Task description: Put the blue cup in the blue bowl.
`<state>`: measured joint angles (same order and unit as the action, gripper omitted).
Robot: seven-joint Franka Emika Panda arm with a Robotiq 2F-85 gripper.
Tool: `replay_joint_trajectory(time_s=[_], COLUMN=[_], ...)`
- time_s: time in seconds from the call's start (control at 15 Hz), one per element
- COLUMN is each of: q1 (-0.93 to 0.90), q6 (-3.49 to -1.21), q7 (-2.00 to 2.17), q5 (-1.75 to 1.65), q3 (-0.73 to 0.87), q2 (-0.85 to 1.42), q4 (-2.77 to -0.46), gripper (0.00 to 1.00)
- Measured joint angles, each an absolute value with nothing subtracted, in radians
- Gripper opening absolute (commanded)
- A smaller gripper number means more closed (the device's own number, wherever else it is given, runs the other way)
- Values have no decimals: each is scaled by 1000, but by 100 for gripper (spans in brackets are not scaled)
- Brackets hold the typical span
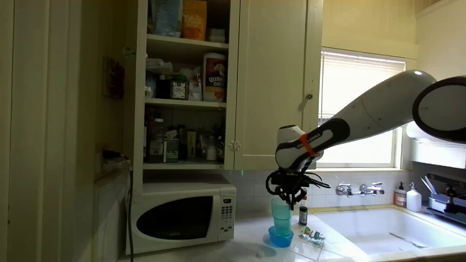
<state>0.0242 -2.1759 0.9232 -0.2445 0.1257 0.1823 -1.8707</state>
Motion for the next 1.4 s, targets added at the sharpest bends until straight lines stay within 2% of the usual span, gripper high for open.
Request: replay_joint_trajectory(time_s=[0.07, 0.33, 0.67, 1.07, 1.4], q1=[24, 30, 18, 18, 20], q6=[-2176, -2176, -2193, -2359, -2405], q7=[884, 799, 852, 861, 846], q5=[-268, -280, -320, -333, -325], q3=[127, 136, 159, 177, 182], q2=[207, 291, 299, 340, 382], q4=[-1840, -1738, -1734, -1733, -1732], gripper=[5, 1, 1, 1, 1])
